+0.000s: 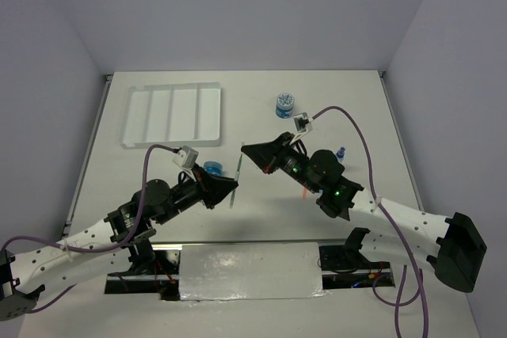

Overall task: Sort the stationery into containers
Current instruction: Close the pen cap on the pen.

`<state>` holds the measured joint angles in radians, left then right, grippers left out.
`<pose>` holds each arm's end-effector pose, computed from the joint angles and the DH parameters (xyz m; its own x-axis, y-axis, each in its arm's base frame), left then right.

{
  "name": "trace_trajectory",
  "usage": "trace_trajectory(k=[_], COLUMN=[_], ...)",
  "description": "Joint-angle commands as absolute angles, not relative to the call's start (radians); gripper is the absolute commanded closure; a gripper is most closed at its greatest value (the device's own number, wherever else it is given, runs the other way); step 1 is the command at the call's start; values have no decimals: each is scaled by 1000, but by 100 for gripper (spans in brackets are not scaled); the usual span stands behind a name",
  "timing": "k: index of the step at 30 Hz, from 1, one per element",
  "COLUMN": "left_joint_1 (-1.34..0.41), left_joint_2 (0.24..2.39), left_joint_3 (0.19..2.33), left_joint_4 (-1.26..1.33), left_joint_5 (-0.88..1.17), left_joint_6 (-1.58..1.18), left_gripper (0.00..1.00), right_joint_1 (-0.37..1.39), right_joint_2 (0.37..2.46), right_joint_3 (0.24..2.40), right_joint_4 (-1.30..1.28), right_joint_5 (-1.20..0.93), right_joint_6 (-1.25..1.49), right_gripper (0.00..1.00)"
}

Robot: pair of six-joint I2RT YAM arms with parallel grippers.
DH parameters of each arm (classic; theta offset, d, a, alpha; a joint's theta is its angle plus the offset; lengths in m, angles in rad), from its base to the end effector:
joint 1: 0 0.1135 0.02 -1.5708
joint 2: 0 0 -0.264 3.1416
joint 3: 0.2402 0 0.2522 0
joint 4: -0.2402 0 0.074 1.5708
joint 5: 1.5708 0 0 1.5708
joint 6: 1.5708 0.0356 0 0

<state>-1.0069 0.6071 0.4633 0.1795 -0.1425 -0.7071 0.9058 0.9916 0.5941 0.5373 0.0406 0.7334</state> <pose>0.0916 -0.1354 0.2923 -0.4797 -0.4446 -0.7565 0.5908 0.4738 -0.6531 0.1450 0.1825 0.3102 -0.4458 0.5154 -0.7319 -0.6232 0.4081 0.6671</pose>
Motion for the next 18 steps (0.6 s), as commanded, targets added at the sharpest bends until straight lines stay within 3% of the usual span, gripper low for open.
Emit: trace_trajectory(k=[1,18], left_joint_1=[-1011,-1012], left_joint_2=[607,604], left_joint_3=[482,476], left_joint_4=[222,225], left_joint_5=[-152,-149], left_joint_6=[-686,-690], left_gripper=[100,100], right_joint_1=[914,913], right_joint_2=[997,988], right_joint_3=[626,666], right_joint_4=[589,551], right_joint_5=[34,58], right_joint_6=[715,686], right_gripper=[100,100])
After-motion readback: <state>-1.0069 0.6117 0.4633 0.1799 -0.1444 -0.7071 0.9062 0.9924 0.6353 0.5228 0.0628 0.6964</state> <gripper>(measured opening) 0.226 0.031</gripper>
